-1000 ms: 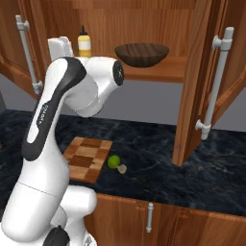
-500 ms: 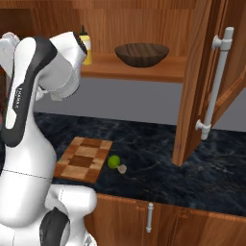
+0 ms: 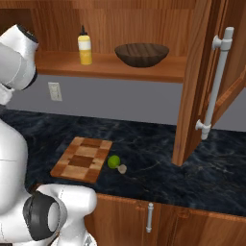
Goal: Open the cabinet. Place the bowl and condiment on the counter. Then place the lime and garlic on the cutting board.
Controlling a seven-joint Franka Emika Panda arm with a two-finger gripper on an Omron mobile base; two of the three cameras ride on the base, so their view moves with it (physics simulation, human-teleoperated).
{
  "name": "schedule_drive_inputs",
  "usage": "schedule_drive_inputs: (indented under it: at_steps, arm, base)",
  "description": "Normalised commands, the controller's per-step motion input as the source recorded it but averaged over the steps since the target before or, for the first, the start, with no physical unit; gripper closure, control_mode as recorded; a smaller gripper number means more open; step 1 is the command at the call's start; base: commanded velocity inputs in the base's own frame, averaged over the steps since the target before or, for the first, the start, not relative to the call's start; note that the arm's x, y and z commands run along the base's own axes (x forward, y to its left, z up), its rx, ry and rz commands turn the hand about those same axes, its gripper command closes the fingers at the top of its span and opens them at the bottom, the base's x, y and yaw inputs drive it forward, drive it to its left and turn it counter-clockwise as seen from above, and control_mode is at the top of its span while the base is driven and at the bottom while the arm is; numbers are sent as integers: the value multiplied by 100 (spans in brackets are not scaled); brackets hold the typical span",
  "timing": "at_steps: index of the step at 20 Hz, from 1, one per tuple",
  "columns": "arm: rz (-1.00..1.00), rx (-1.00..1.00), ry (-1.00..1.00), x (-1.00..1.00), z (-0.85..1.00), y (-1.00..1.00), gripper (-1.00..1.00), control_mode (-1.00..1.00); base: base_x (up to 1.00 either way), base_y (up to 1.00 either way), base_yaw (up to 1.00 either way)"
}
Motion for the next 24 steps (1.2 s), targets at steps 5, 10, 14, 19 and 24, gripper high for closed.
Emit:
schedule_drive_inputs:
  at_steps: [5, 10, 14, 19, 24]
  arm:
    - [-2, -8, -4, 1, -29, 81, -100, -100]
    - [-3, -1, -21, -25, -10, -28, -100, -100]
    - [0, -6, -38, -36, 0, -90, -100, -100]
    - [0, -28, -48, -7, 4, -82, -100, -100]
    - [-5, -33, -48, 6, 17, -74, -100, -100]
  base:
    - [0, 0, 0]
    - [0, 0, 0]
    - [0, 0, 0]
    - [0, 0, 0]
    - [0, 0, 0]
